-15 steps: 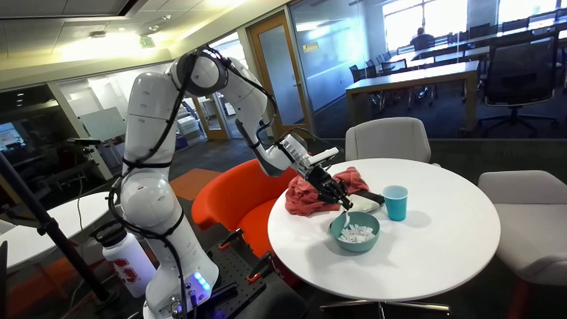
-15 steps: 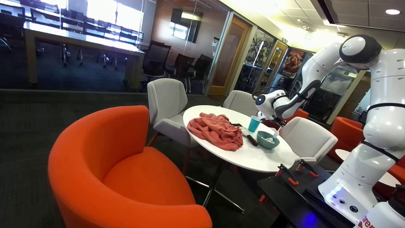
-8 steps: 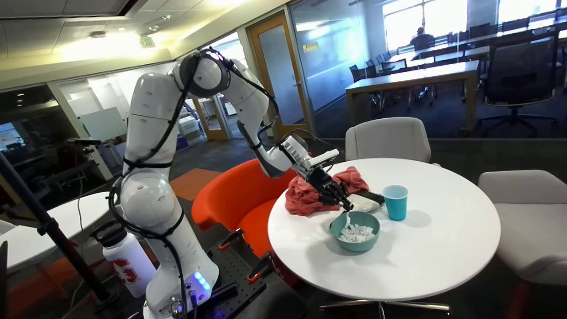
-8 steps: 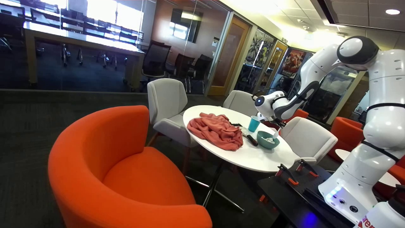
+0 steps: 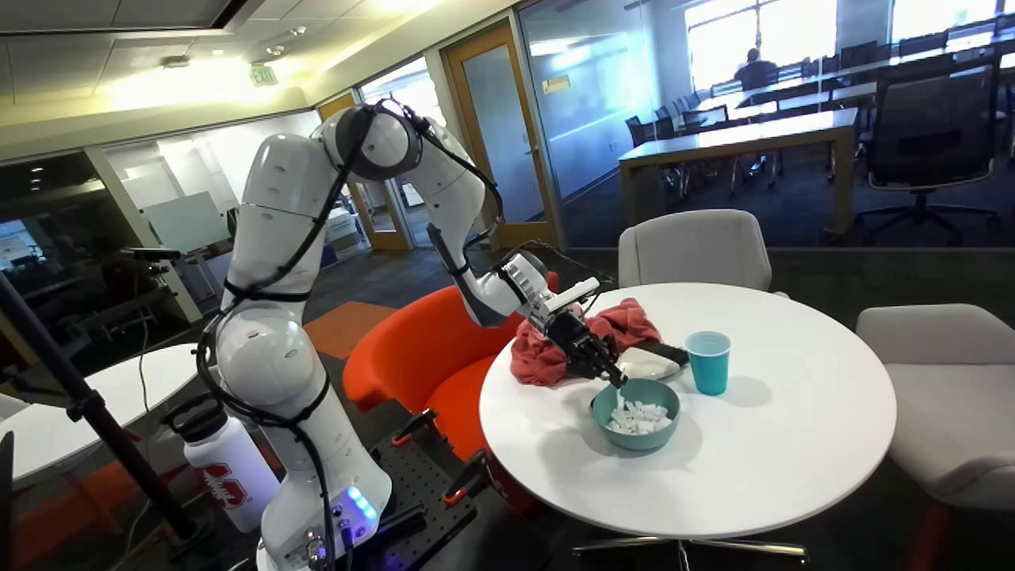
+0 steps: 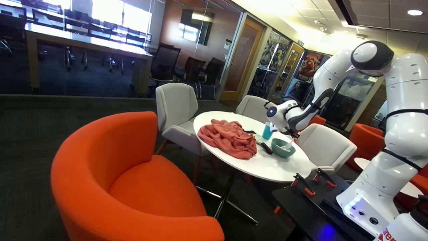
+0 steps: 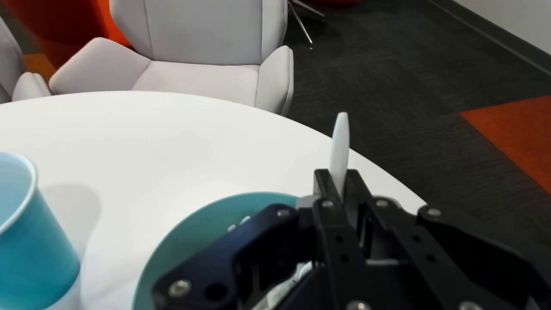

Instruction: Use the spoon to stir the contents of the bowl

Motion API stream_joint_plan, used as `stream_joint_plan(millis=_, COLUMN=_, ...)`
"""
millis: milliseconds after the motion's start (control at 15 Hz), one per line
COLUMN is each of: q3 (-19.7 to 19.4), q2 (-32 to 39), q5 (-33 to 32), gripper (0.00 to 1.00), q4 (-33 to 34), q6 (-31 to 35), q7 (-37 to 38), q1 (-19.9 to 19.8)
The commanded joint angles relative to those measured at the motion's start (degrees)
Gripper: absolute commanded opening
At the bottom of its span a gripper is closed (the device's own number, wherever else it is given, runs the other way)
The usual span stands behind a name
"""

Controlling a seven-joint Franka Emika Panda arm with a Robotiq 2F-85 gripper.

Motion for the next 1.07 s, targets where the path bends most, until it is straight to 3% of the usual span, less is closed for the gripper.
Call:
stream_joint_plan(millis=0, q3=0.0, q2=3.2, q5=-1.1, gripper=0.03, q4=1.7, q6=-0.6, q7=3.5, q1=0.5)
stream_joint_plan(millis=1000, q3=-2.3, q2=6.8, q5=-2.7, gripper=0.03, q4=4.1, q6=0.0, q7=15.1, q1=-1.6)
